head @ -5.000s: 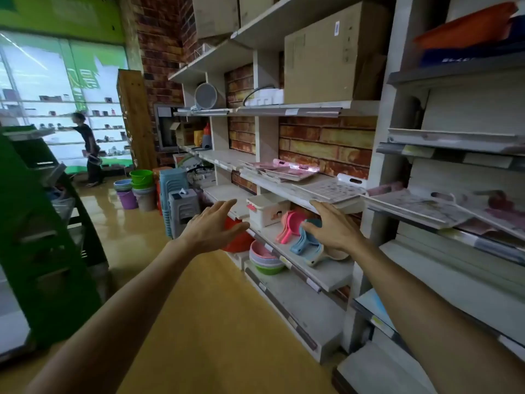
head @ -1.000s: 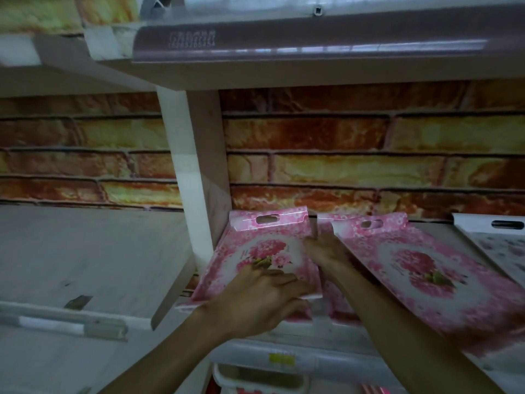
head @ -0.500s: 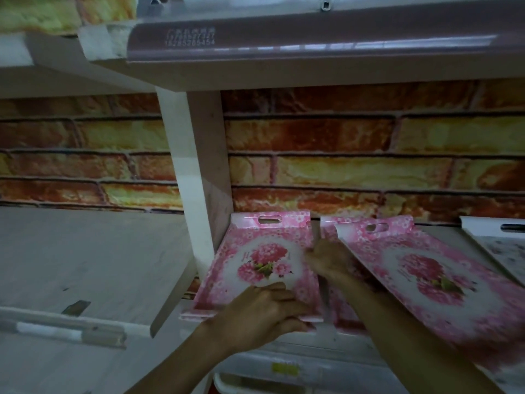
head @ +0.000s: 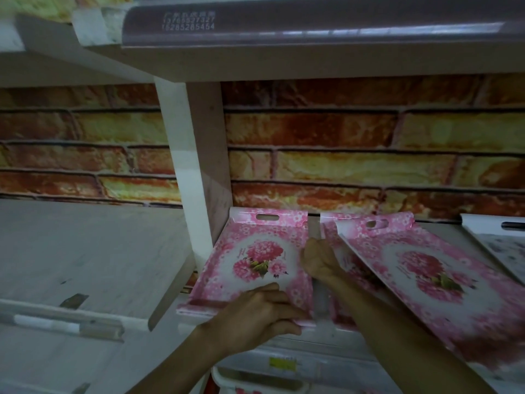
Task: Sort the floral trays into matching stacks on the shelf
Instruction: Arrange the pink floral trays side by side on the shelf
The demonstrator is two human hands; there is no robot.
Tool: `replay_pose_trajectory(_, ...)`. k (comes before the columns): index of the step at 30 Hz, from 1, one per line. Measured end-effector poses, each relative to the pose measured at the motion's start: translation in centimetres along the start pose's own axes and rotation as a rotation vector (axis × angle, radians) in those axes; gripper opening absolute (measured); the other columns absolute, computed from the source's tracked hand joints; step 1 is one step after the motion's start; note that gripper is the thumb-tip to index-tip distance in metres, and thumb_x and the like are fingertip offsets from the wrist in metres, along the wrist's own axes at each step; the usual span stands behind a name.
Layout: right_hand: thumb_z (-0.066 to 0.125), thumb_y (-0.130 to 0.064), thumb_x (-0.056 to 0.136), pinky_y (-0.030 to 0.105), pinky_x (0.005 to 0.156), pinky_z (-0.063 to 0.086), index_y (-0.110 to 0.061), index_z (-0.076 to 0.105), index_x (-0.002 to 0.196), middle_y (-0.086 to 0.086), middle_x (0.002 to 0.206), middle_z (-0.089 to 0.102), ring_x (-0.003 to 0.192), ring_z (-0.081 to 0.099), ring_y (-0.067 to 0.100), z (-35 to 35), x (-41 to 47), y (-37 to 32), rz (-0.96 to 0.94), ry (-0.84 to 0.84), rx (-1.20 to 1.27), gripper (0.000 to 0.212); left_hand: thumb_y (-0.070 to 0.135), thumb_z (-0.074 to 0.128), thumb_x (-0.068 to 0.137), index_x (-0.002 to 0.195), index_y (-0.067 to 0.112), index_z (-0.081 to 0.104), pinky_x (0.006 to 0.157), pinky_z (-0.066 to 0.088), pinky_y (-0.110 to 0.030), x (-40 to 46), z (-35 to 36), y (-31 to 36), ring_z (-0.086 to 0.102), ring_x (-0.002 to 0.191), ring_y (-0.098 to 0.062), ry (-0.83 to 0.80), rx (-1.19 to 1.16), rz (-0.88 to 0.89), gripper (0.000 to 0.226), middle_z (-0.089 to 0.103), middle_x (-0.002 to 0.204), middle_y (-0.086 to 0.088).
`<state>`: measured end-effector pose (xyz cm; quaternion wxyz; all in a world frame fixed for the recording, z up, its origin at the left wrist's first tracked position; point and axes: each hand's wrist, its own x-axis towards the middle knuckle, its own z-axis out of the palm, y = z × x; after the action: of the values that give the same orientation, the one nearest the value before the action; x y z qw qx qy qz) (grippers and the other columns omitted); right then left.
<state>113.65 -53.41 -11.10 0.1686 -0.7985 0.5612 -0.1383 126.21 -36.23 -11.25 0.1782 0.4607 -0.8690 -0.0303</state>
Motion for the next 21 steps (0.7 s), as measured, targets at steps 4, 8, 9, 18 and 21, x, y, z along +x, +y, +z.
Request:
replay_pose_trajectory(4, 0.049, -0.012, 0.097, 0.027, 0.054, 0.047, -0.013, 0.041, 0.055, 0.002, 0.056, 0.044, 0.05, 0.046, 0.017, -0.3, 0.2, -0.1, -0.035, 0.05, 0.006, 0.043, 0.052, 0.046, 0.098, 0.118, 0.032, 0.068, 0.085, 0.046, -0.019, 0.3, -0.2, -0.2, 0.059, 0.098, -0.006, -0.014, 0.042, -0.01, 0.037, 0.071, 0.11, 0.013)
replay_pose_trajectory(8, 0.048, -0.019, 0.097, 0.03, 0.06, 0.045, -0.012, 0.041, 0.057, 0.004, 0.052, 0.041, 0.051, 0.048, 0.022, -3.0, -0.6, -0.5, -0.137, 0.135, 0.042, 0.042, 0.05, 0.045, 0.098, 0.114, 0.03, 0.071, 0.084, 0.047, -0.015, 1.5, -0.6, -0.5, 0.06, 0.095, 0.0, 0.053, -0.108, -0.098, 0.037, 0.072, 0.107, 0.014)
replay_pose_trajectory(9, 0.047, -0.02, 0.097, 0.032, 0.058, 0.045, -0.01, 0.046, 0.06, 0.006, 0.054, 0.045, 0.053, 0.05, 0.023, -3.8, -1.0, -0.4, -0.157, 0.142, 0.087, 0.038, 0.047, 0.047, 0.098, 0.113, 0.026, 0.071, 0.083, 0.05, -0.021, 2.0, -0.4, -0.6, 0.063, 0.091, -0.001, 0.078, -0.146, -0.118, 0.035, 0.073, 0.104, 0.011)
replay_pose_trajectory(18, 0.057, -0.017, 0.09, 0.029, 0.066, 0.041, -0.015, 0.07, 0.09, 0.006, 0.074, 0.074, 0.069, 0.066, 0.021, -9.1, -4.6, 3.3, -0.177, 0.407, 0.324, 0.013, 0.025, 0.059, 0.096, 0.099, 0.023, 0.073, 0.062, 0.041, -0.005, 5.7, 0.2, -0.1, 0.064, 0.072, -0.002, 0.222, -0.428, -0.332, 0.014, 0.067, 0.074, 0.027)
replay_pose_trajectory(21, 0.06, -0.017, 0.089, 0.026, 0.069, 0.044, -0.014, 0.071, 0.089, 0.003, 0.08, 0.072, 0.071, 0.062, 0.017, -10.2, -5.8, 4.3, -0.178, 0.468, 0.342, 0.011, 0.018, 0.059, 0.096, 0.094, 0.018, 0.071, 0.064, 0.047, -0.011, 7.7, 0.9, 0.5, 0.064, 0.064, 0.002, 0.259, -0.623, -0.462, 0.012, 0.072, 0.078, 0.015)
